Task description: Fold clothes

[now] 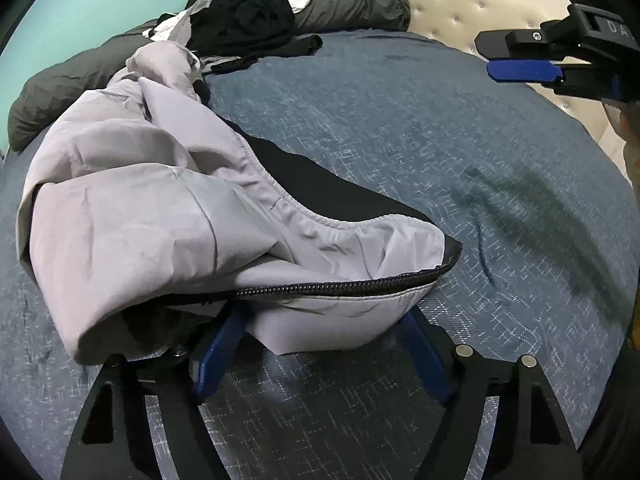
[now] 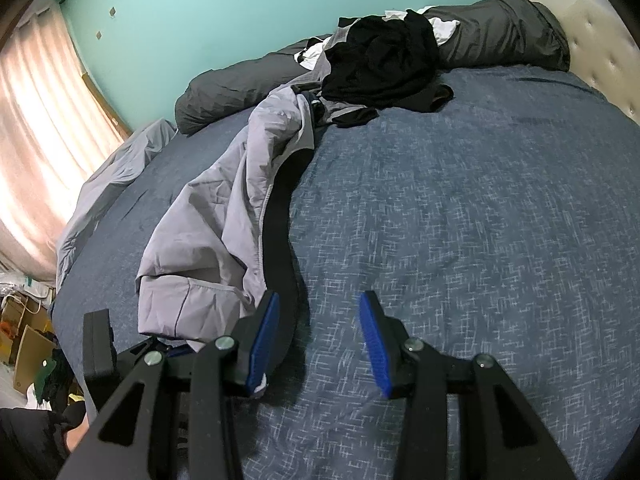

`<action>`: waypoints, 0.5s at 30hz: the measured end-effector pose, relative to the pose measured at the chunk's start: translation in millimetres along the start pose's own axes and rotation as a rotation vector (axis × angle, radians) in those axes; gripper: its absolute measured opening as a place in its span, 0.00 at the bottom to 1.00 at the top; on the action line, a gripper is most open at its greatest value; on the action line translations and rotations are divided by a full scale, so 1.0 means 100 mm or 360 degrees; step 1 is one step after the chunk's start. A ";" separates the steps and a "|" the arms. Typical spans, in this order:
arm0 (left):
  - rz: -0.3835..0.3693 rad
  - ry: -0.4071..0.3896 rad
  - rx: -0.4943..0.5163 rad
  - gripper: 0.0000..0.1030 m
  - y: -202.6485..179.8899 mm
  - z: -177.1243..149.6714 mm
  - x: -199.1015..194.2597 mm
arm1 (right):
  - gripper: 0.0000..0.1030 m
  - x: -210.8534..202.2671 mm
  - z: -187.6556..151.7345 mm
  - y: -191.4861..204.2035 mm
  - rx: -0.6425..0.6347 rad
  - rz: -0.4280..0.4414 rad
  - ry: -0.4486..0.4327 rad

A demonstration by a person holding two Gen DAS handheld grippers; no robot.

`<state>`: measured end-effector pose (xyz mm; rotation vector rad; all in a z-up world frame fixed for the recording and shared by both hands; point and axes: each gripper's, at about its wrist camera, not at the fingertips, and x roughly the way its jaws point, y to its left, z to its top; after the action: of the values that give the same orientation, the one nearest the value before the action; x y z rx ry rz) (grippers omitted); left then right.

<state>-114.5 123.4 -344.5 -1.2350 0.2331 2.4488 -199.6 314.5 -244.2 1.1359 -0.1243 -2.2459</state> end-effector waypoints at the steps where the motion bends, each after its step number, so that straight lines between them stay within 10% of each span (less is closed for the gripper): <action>1: 0.0003 -0.0006 0.0012 0.72 0.00 0.00 0.00 | 0.41 0.00 0.00 0.00 0.0001 -0.0002 0.0000; 15: 0.0049 -0.0134 0.0047 0.13 0.31 0.15 -0.41 | 0.41 0.28 0.03 -0.10 0.0040 -0.0021 0.0051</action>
<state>-116.1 89.5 -303.1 -1.1214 0.2660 2.5076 -218.8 306.4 -265.4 1.1891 -0.1331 -2.2421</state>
